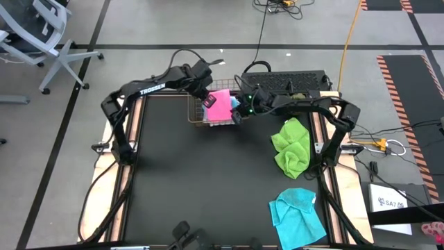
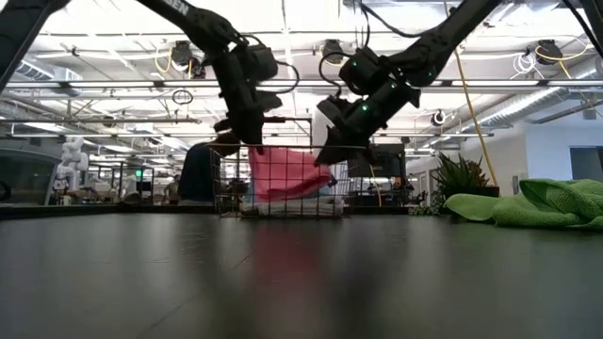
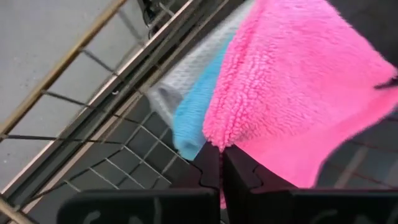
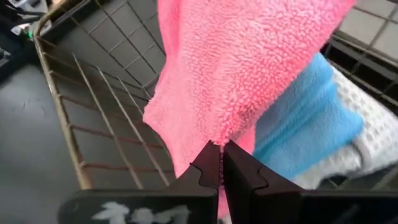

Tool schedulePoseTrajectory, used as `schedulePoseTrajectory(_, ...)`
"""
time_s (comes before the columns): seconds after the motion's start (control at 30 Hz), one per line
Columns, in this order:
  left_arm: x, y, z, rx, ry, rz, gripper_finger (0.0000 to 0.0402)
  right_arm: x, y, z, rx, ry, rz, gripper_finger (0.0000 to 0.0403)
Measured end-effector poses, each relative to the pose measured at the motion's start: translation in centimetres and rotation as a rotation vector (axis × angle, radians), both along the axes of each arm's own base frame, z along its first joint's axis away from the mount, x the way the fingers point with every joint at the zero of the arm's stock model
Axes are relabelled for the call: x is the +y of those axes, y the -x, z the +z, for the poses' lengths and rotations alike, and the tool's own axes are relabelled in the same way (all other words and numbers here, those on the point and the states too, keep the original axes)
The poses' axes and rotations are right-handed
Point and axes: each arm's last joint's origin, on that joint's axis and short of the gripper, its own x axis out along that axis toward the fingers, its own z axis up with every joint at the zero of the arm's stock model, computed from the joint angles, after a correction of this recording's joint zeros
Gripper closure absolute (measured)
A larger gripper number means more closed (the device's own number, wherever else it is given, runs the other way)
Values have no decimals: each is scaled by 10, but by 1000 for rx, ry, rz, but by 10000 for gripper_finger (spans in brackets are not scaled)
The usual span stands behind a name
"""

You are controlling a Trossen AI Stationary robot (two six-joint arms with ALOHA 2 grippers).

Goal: Fold microfiber towels
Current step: Put the pink microfiber cloth into the wire basket

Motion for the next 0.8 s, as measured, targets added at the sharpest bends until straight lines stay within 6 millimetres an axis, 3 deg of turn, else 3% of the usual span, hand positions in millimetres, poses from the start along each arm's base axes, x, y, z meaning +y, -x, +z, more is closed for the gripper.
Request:
schedulePoseTrajectory(0.2,9,-6,-13,-1,-16,-15,390,-2,3,-3,-7,7,-7,400)
schedulePoseTrajectory(0.37,7,-16,-11,-32,-98,-81,365,-2,1,-2,-25,21,-3,373)
schedulePoseTrajectory(0.6,-4,-25,-7,19,-220,-130,292,-2,2,-2,-7,19,-7,312)
schedulePoseTrajectory(0.8,-7,-20,-5,123,-279,-78,244,-1,5,-1,19,37,-37,269)
